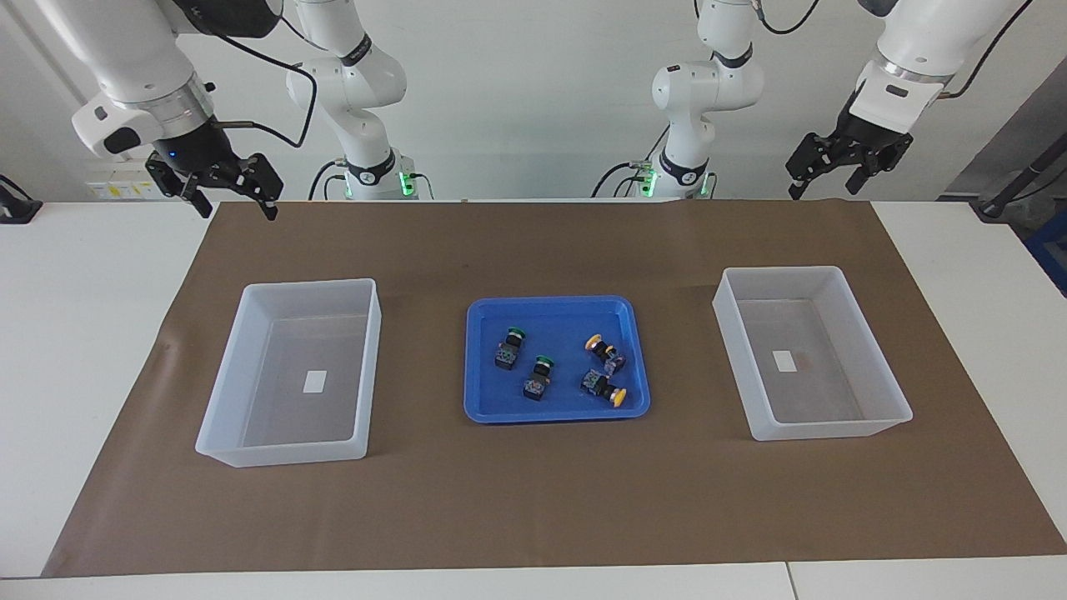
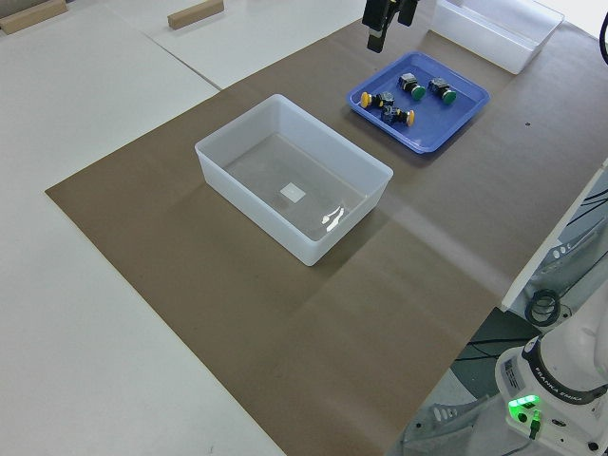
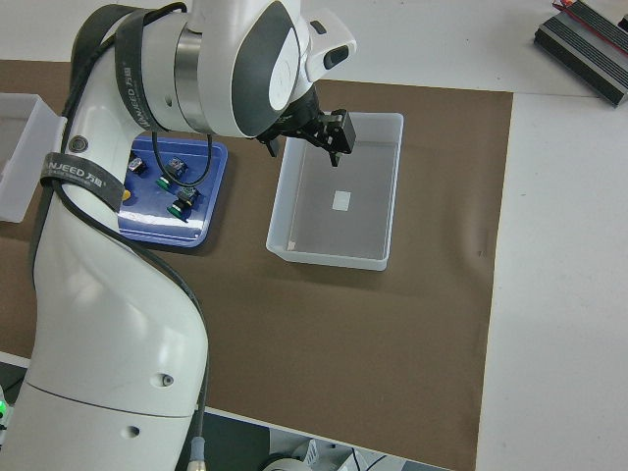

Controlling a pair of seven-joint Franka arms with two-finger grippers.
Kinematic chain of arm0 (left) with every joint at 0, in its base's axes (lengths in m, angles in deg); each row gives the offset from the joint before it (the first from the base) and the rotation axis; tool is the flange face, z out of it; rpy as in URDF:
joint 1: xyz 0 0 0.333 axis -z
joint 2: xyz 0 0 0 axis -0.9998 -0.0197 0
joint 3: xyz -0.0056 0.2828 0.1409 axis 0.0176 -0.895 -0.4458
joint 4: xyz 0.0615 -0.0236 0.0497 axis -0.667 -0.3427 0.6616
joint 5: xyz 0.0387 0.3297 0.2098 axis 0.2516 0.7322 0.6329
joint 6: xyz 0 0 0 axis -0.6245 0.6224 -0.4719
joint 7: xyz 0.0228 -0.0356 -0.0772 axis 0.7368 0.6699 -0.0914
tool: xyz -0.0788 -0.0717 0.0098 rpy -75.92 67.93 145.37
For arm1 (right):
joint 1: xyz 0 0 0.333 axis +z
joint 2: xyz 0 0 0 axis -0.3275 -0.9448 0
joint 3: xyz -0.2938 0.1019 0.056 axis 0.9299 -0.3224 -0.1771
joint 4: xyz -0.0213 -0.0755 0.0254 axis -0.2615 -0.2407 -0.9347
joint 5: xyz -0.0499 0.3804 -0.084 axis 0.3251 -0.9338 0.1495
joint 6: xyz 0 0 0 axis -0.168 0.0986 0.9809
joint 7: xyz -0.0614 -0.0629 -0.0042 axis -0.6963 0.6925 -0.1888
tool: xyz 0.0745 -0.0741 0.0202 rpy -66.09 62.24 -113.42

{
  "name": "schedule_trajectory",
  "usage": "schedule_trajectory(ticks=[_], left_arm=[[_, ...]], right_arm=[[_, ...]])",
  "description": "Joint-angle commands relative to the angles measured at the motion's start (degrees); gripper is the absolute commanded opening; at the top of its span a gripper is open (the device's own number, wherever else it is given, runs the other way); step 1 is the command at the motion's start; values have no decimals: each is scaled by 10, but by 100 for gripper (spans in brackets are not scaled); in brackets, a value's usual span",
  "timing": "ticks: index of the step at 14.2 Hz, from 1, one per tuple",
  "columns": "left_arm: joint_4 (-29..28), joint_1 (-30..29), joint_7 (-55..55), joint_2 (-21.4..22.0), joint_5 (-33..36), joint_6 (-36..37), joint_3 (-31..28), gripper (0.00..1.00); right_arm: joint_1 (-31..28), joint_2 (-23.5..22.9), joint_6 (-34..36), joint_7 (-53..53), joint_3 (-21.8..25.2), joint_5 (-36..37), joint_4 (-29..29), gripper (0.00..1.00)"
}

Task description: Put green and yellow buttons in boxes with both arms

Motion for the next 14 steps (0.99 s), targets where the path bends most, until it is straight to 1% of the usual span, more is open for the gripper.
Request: schedule_trajectory(ticks=[1,6,9,10,12,13,14], left_arm=[[-8,-4,5,5,-7,-5,3,100],[-19,-8,7,5,-10,-14,2,100],[-47,-7,14,-1,-35,-57,2,100],[-50,-2,15,-7,-36,-63,2,100],[-51,7,23,-34,-37,-82,5,100],[-53,24,44,-52,-38,-103,5,100],[-70,36,64,-63,-40,-136,5,100]], right_arm=[[-3,12,-2,2,-4,11,-13,100],[-2,12,-1,-2,-4,11,-14,100],[-1,12,-2,-5,-4,11,-14,100],[-1,12,-2,-6,-4,11,-14,100],[-1,12,-2,-6,-4,11,-14,100],[0,12,-2,-6,-4,11,-14,100],[-1,12,-2,-6,-4,11,-14,100]])
